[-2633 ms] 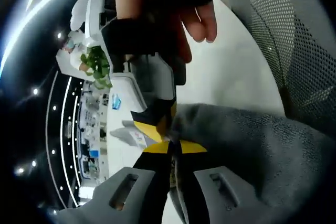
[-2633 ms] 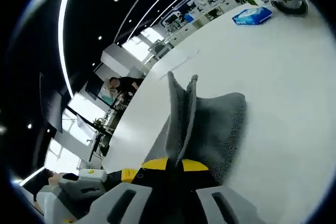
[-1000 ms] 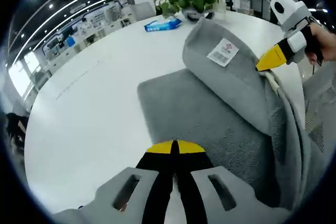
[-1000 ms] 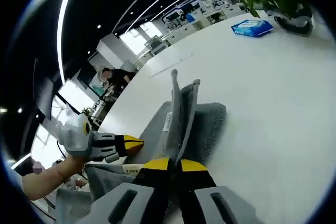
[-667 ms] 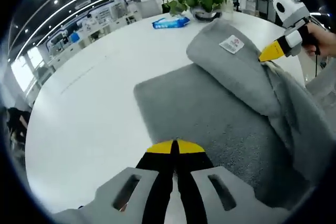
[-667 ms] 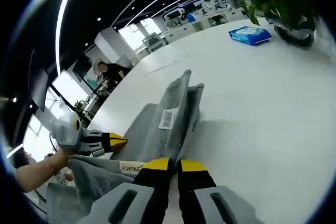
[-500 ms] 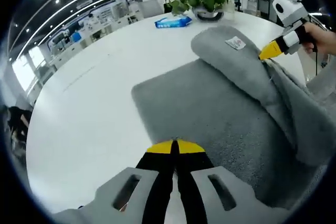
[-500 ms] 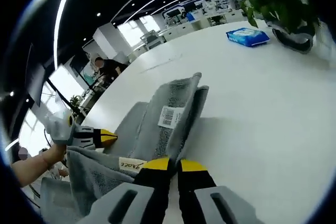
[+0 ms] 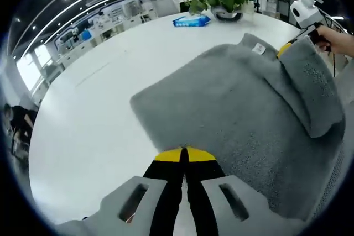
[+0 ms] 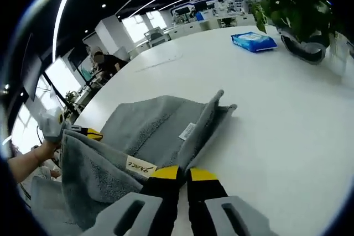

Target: Open the folded towel by lifting each exposed corner and separating the folded layers until the towel lies flat within the target outline without major curled edges

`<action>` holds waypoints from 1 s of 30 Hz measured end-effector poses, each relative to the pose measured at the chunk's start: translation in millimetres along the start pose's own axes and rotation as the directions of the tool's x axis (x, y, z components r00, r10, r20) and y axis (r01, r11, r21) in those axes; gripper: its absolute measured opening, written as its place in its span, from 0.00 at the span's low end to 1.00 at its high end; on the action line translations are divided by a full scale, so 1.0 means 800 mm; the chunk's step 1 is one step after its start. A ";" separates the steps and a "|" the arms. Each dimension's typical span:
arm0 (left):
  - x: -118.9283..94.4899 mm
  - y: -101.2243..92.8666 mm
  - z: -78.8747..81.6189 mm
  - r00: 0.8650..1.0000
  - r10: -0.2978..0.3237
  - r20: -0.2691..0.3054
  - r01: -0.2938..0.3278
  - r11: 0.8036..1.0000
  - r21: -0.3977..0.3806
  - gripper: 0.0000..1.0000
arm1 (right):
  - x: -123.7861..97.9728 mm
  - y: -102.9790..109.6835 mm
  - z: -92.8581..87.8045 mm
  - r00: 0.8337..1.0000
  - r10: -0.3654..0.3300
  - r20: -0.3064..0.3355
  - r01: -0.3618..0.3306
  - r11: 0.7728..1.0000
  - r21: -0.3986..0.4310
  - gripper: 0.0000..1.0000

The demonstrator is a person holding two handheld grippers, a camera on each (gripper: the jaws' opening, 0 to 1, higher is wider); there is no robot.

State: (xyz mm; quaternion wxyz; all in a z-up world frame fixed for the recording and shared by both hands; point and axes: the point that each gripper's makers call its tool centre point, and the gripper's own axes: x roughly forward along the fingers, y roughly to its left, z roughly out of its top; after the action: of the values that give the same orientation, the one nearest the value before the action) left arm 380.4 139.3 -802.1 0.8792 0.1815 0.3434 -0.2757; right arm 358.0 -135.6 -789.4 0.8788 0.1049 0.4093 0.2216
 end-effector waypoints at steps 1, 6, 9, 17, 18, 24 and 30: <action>0.000 0.000 0.000 1.000 -0.003 0.002 0.003 1.000 0.003 0.00 | 0.000 -0.002 0.000 1.000 -0.005 0.001 0.005 1.000 -0.013 0.01; 0.001 0.002 0.001 1.000 -0.014 0.005 0.013 0.998 0.061 0.00 | 0.000 -0.013 0.002 1.000 -0.024 0.006 0.024 0.997 -0.070 0.01; 0.003 0.009 0.001 1.000 -0.008 0.008 0.008 0.998 0.059 0.00 | 0.000 -0.019 0.004 0.999 -0.037 0.012 0.038 0.995 -0.091 0.01; 0.005 0.018 0.001 1.000 0.001 0.002 -0.001 0.995 0.101 0.00 | -0.001 -0.031 0.007 0.999 -0.050 0.018 0.052 0.994 -0.098 0.01; 0.005 0.019 0.001 1.000 0.001 0.001 -0.002 0.995 0.102 0.00 | -0.001 -0.032 0.007 0.998 -0.052 0.017 0.054 0.994 -0.099 0.01; 0.007 0.026 0.002 1.000 -0.002 -0.001 0.002 0.994 0.110 0.00 | 0.002 -0.037 0.007 0.999 -0.054 0.007 0.055 0.991 -0.121 0.01; 0.013 0.034 0.006 1.000 -0.014 -0.005 0.015 0.991 0.130 0.00 | 0.013 -0.043 0.006 0.998 -0.064 -0.018 0.060 0.979 -0.193 0.01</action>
State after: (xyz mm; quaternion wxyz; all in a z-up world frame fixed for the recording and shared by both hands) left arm 405.8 154.6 -802.2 0.8627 0.2366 0.3279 -0.3036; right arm 378.0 -161.1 -805.9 0.8864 0.0040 0.3994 0.2340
